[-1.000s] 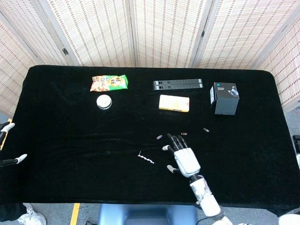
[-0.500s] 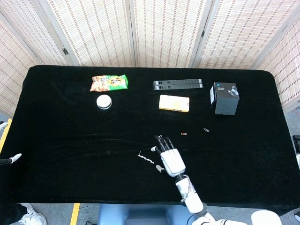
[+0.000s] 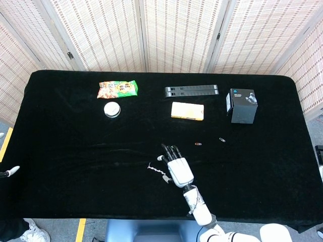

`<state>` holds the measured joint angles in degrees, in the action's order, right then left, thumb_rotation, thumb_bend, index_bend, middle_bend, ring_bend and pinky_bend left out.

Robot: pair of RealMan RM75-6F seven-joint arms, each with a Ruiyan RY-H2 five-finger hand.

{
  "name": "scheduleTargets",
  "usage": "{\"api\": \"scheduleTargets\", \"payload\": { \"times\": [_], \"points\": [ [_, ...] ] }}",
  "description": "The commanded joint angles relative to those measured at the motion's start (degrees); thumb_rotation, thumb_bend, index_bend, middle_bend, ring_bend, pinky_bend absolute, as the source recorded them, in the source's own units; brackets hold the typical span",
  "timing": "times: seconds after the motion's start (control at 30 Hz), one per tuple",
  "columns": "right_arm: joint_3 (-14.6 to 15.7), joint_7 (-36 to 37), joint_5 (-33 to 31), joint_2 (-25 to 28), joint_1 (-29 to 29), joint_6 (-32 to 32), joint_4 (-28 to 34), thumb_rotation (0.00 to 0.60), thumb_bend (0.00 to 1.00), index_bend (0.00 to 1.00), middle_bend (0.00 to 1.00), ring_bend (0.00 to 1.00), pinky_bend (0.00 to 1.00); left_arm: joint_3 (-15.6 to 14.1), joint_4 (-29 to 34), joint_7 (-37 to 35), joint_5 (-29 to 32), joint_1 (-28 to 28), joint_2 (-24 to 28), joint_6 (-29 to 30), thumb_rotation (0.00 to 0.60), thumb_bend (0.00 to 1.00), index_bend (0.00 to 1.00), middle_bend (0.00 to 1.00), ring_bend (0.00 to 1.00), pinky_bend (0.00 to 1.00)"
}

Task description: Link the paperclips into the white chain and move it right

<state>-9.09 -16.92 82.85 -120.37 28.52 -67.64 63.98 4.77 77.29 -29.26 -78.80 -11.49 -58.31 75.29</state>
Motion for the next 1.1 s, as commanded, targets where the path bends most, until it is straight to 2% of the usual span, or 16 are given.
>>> {"api": "scheduleTargets", "payload": {
  "times": [0.03, 0.37, 0.6, 0.93, 1.1],
  "points": [
    [-0.8, 0.5, -0.4, -0.6, 0.8, 0.4, -1.1, 0.6, 0.23, 0.31, 0.0, 0.0, 0.0, 0.1, 0.0, 0.0, 0.1, 0.0, 0.0, -0.2, 0.6, 0.17, 0.16, 0.09, 0.05, 0.0],
    [-4.5, 1.7, -1.1, -1.6, 4.0, 0.3, -5.1, 0.6, 0.23, 0.31, 0.0, 0.0, 0.0, 0.6, -0.2, -0.1, 0.3, 0.2, 0.0, -0.9, 0.6, 0.17, 0.16, 0.09, 0.06, 0.0],
    [-3.0, 2.2, -0.4, 0.4, 3.4, -0.9, -2.5, 0.6, 0.23, 0.31, 0.0, 0.0, 0.0, 1.0, -0.1, 0.1, 0.7, 0.1, 0.1, -1.8, 0.6, 0.17, 0.17, 0.1, 0.07, 0.0],
    [-2.2, -1.0, -0.7, 2.1, 4.6, 0.7, 0.2, 0.6, 0.23, 0.48, 0.02, 0.0, 0.0, 1.1, 0.1, 0.3, 0.6, 0.0, 0.2, -2.6, 0.6, 0.17, 0.17, 0.1, 0.07, 0.0],
    [-3.0, -2.7, -1.7, 1.8, 5.8, 2.0, -0.6, 0.6, 0.23, 0.52, 0.03, 0.0, 0.0, 1.1, 0.1, -0.1, 0.4, 0.0, 0.3, -2.9, 0.6, 0.17, 0.17, 0.11, 0.07, 0.0]
  ]
}}
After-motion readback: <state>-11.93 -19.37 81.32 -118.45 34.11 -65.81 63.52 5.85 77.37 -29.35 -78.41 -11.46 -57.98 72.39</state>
